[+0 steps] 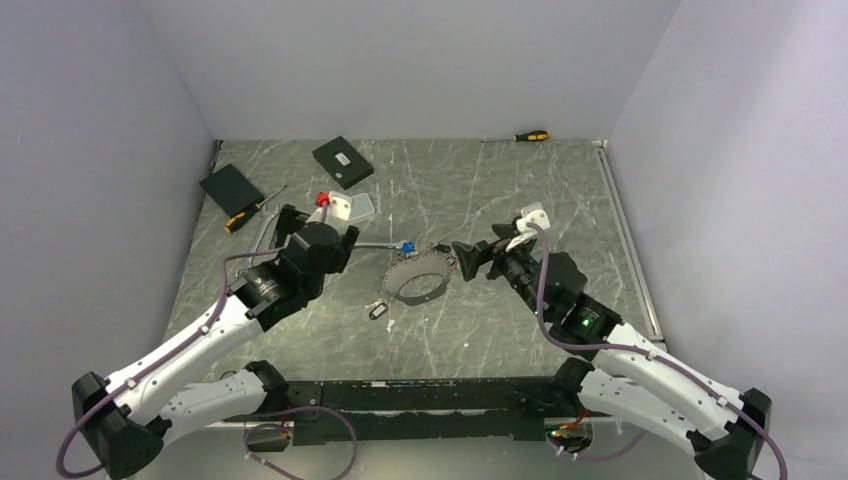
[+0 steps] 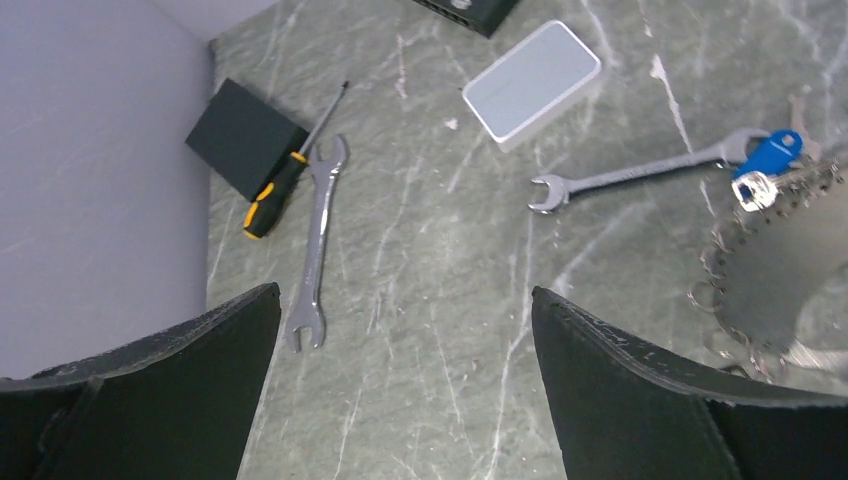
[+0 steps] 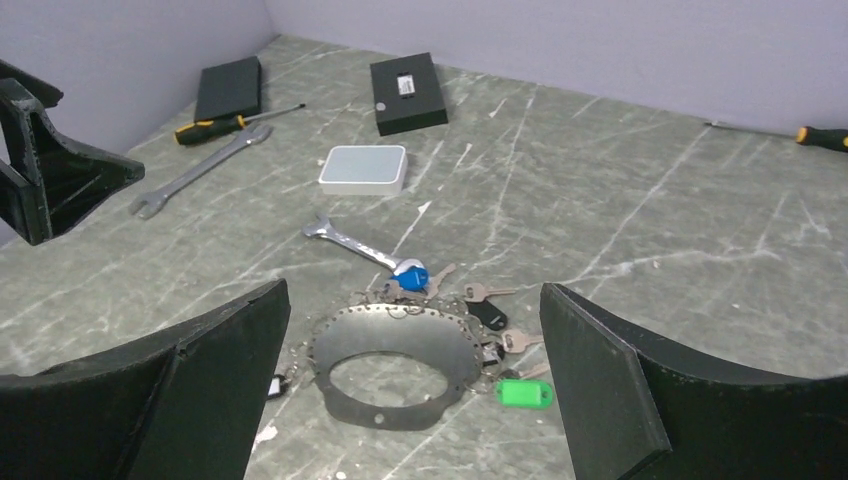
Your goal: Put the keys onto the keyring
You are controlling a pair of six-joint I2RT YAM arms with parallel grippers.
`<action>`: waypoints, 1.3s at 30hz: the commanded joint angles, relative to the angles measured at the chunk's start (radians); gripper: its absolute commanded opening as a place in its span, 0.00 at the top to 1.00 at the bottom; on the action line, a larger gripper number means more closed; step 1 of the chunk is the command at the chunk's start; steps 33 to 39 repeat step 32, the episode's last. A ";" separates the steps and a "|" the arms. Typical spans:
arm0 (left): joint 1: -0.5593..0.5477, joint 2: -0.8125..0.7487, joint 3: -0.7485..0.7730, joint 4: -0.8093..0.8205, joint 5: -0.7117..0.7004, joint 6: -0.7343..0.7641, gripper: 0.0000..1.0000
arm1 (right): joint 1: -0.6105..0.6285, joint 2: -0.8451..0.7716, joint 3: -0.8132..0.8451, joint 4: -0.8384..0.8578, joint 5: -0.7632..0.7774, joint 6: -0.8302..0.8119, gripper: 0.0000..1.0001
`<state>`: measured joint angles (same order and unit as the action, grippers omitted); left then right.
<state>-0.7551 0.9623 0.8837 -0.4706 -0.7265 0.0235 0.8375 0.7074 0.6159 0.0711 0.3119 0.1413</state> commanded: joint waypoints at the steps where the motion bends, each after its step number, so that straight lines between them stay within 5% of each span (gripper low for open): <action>1: 0.027 -0.080 -0.032 0.137 -0.104 -0.015 0.01 | 0.000 0.029 0.017 0.151 -0.052 0.059 0.00; 39: 0.080 -0.128 -0.046 0.119 -0.047 -0.068 0.01 | 0.002 0.093 0.029 0.205 -0.131 0.111 0.00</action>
